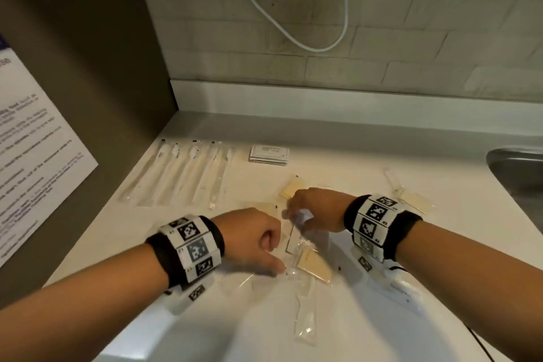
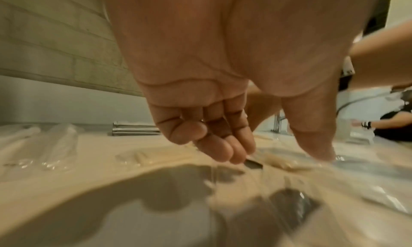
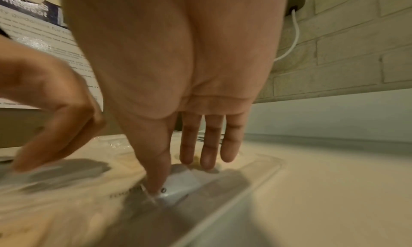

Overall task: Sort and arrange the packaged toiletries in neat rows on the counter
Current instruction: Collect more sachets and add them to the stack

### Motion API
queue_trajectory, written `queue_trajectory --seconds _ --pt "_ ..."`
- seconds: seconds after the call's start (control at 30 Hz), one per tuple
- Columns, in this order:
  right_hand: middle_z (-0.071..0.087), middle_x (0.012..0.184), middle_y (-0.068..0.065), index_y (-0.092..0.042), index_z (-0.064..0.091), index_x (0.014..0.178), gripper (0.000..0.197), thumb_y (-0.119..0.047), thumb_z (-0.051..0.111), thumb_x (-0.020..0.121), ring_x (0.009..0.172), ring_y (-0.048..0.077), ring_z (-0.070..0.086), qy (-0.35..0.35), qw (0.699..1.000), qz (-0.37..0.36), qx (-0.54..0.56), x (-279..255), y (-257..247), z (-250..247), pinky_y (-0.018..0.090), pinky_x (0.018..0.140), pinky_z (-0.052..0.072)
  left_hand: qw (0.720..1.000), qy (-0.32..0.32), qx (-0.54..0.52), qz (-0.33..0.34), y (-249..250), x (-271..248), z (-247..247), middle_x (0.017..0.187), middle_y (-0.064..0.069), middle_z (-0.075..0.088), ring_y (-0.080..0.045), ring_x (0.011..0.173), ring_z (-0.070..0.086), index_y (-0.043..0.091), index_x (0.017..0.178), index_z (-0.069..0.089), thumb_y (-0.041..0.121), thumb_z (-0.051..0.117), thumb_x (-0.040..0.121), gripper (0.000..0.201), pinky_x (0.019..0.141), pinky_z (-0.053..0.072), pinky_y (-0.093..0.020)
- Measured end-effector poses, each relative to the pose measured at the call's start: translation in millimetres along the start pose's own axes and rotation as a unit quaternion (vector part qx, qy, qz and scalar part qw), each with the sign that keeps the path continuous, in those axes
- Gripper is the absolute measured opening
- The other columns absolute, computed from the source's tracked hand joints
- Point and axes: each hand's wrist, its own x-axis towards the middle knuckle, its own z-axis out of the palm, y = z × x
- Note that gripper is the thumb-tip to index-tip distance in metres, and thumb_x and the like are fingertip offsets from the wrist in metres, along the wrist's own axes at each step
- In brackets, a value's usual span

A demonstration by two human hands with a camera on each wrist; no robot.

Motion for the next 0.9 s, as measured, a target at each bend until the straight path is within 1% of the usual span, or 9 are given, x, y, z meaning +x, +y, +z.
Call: queue_trajectory --seconds 0.1,0.23,0.33,0.43,0.5,0.57,0.67,0.8,0.9 --pt "0.061 0.122 0.002 -0.023 0.064 0.119 0.033 -0.026 0.066 0.086 0.11 0.022 0.059 0.029 0.999 0.006 -0.046 -2.7 -1.4 4.8 0.034 0.093 0.049 0.998 -0.003 0.069 -0.003 -3.3 3.0 20.8 0.091 0.013 0.054 -0.01 0.079 0.055 0.031 0.091 0.055 0.061 0.074 0.063 0.046 0.068 0.049 -0.028" --pt "0.062 0.112 0.003 -0.017 0.067 0.11 0.024 -0.025 0.064 0.088 0.104 0.023 0.06 0.049 0.997 0.008 -0.067 -10.6 -0.2 8.2 0.035 0.088 0.051 0.996 0.023 0.083 -0.001 -4.1 7.8 32.8 0.097 0.012 0.047 -0.011 0.087 0.051 0.026 0.105 0.058 0.051 0.074 0.074 0.042 0.077 0.046 -0.026" --pt "0.061 0.108 0.001 -0.016 0.065 0.104 0.017 -0.024 0.063 0.089 0.097 0.017 0.056 0.059 0.998 0.023 0.002 -20.7 2.7 5.0 0.027 0.086 0.045 0.997 0.026 0.072 -0.006 -3.2 9.7 37.7 0.099 0.01 0.045 -0.009 0.088 0.048 0.022 0.112 0.06 0.044 0.074 0.077 0.044 0.078 0.042 -0.023" --pt "0.063 0.098 0.002 -0.015 0.06 0.097 0.011 -0.023 0.063 0.089 0.086 0.016 0.054 0.066 0.994 0.039 0.08 -30.9 5.6 -2.6 0.025 0.077 0.044 0.998 0.028 0.049 -0.029 -0.8 10.4 39.5 0.098 0.009 0.045 -0.01 0.086 0.047 0.02 0.11 0.06 0.039 0.076 0.078 0.041 0.076 0.04 -0.023" --pt "0.065 0.096 0.007 -0.014 0.058 0.092 0.007 -0.017 0.063 0.09 0.081 0.018 0.056 0.071 0.985 0.043 0.148 -38.8 5.9 -6.9 0.028 0.074 0.048 0.998 0.024 0.034 -0.051 2.1 10.0 39.8 0.095 0.009 0.046 -0.011 0.085 0.047 0.021 0.107 0.058 0.036 0.077 0.078 0.038 0.074 0.039 -0.023" --pt "0.069 0.098 0.017 -0.014 0.056 0.087 0.007 -0.01 0.061 0.091 0.079 0.021 0.062 0.072 0.971 0.038 0.225 -45.6 6.4 -8.6 0.036 0.079 0.055 0.998 0.024 0.021 -0.058 3.3 10.4 40.4 0.091 0.009 0.048 -0.011 0.081 0.047 0.023 0.099 0.055 0.032 0.077 0.077 0.032 0.069 0.038 -0.023" --pt "0.071 0.094 0.024 -0.01 0.057 0.092 0.003 -0.008 0.056 0.094 0.078 0.025 0.066 0.068 0.952 0.037 0.297 -55.3 4.4 -7.9 0.039 0.08 0.058 0.998 0.04 -0.005 -0.04 2.2 9.4 39.9 0.082 0.011 0.049 -0.012 0.076 0.048 0.022 0.088 0.052 0.025 0.075 0.078 0.025 0.06 0.036 -0.022" --pt "0.068 0.091 0.017 -0.002 0.06 0.108 0.015 -0.007 0.054 0.096 0.071 0.018 0.065 0.054 0.928 0.035 0.366 -68.2 -1.9 -7.2 0.026 0.069 0.06 0.982 0.115 -0.137 -0.059 -11.8 -0.8 21.6 0.087 0.008 0.065 -0.015 0.081 0.062 0.026 0.084 0.06 0.03 0.075 0.081 0.016 0.065 0.043 -0.023" --pt "0.068 0.094 0.011 0.001 0.061 0.112 0.018 -0.005 0.053 0.096 0.071 0.016 0.064 0.052 0.914 0.018 0.402 -76.0 -7.2 -6.8 0.026 0.069 0.06 0.936 0.171 -0.301 -0.07 -18.1 -10.8 2.9 0.095 -0.004 0.072 -0.02 0.08 0.069 0.023 0.09 0.065 0.023 0.079 0.08 0.016 0.065 0.053 -0.026"
